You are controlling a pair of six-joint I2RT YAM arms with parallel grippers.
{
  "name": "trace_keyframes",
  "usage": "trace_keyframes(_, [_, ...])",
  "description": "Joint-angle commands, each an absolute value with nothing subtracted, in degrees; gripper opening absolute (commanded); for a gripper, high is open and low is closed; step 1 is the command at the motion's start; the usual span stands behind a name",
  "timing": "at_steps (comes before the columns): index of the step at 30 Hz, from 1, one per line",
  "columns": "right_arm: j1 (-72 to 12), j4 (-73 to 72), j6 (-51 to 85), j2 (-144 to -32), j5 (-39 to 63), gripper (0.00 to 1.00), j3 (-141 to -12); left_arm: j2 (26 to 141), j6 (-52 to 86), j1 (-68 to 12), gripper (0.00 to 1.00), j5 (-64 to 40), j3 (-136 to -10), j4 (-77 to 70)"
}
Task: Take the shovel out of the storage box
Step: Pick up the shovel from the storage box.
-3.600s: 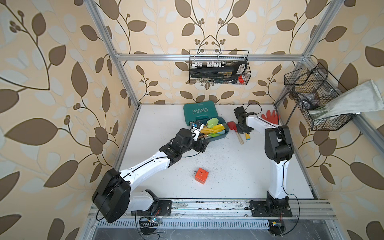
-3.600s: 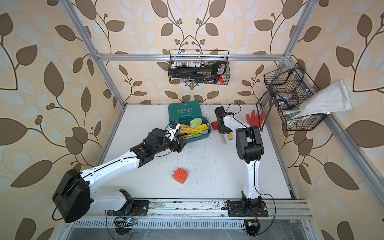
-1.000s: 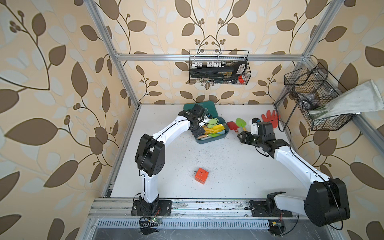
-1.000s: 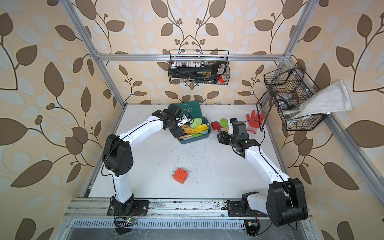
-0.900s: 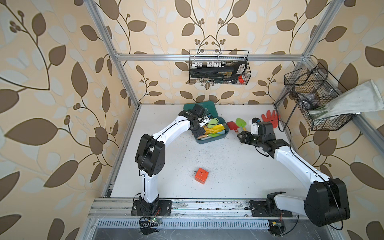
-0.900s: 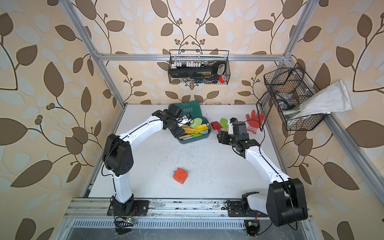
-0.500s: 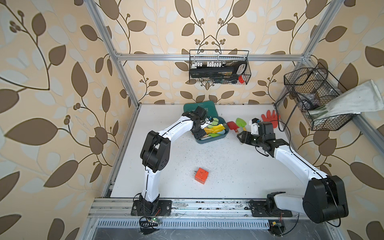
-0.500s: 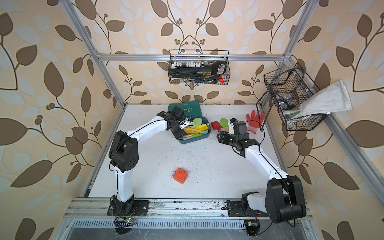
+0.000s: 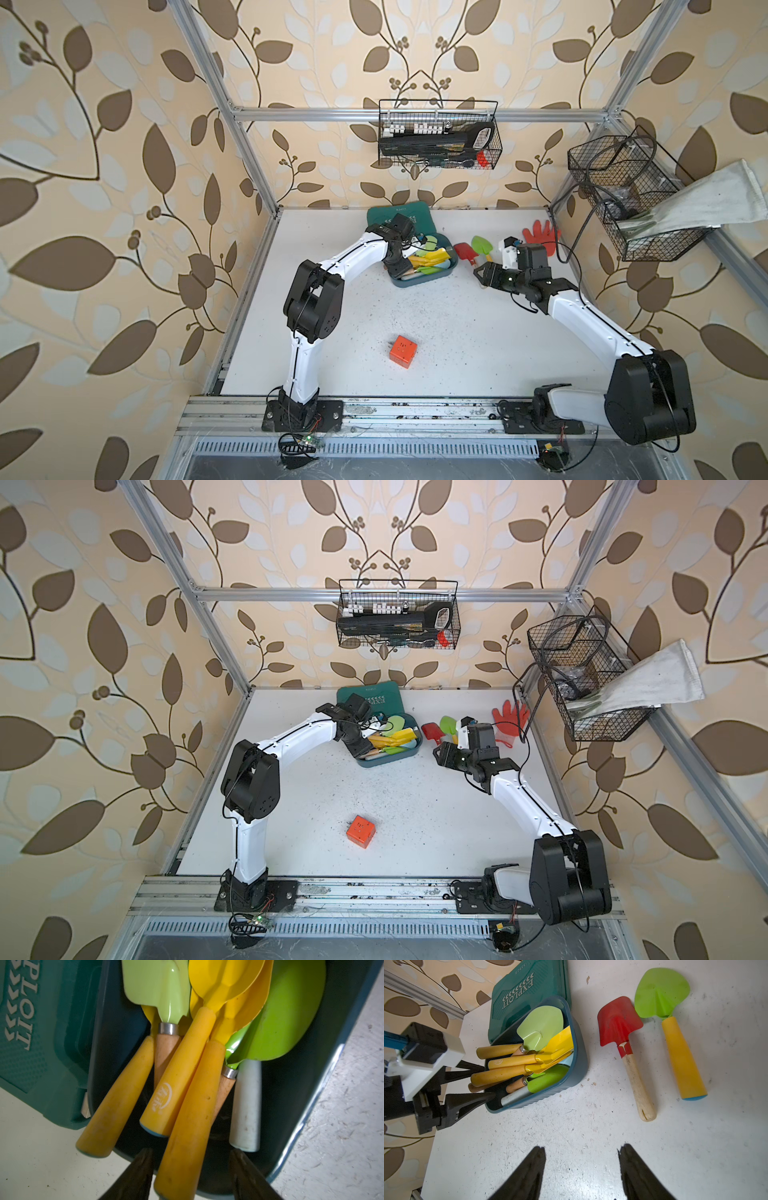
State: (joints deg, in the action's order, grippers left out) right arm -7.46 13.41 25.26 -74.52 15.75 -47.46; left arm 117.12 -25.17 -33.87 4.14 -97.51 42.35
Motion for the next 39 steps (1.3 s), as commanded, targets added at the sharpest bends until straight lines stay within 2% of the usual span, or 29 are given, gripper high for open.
trace_keyframes(1, [-6.9,12.4,25.7,-75.2,17.3,0.60,-46.3,117.0,-25.4,-34.4,0.55,3.7,-98.7,41.5])
trace_keyframes(5, [-6.8,12.1,25.9,-75.3,17.8,0.60,-46.2,116.6,-25.1,-34.4,0.54,4.2,-98.4,40.8])
trace_keyframes(9, [-6.5,12.0,26.1,-75.8,18.4,0.60,-46.1,116.3,-25.2,-34.6,0.47,4.6,-98.0,40.7])
trace_keyframes(11, [-6.3,12.0,26.2,-76.0,18.8,0.60,-46.1,116.0,-25.1,-34.8,0.42,5.3,-98.0,40.4])
trace_keyframes(14, [-6.2,11.8,26.3,-76.3,19.3,0.60,-46.1,115.6,-25.0,-35.2,0.27,7.0,-98.2,40.3])
trace_keyframes(19, [-5.7,11.4,26.6,-76.8,20.0,0.60,-45.9,113.3,-25.3,-35.8,0.22,7.6,-97.0,39.5])
trace_keyframes(24, [-5.4,10.9,27.0,-77.6,20.9,0.60,-45.7,109.6,-25.2,-36.2,0.21,6.4,-95.5,38.8])
trace_keyframes(32, [-4.9,10.4,27.2,-78.8,21.9,0.60,-45.6,104.4,-23.3,-36.3,0.08,2.2,-93.6,37.6])
trace_keyframes(39, [-4.8,10.3,27.4,-78.9,22.0,0.60,-45.6,102.4,-21.7,-36.3,0.01,1.2,-93.6,37.9])
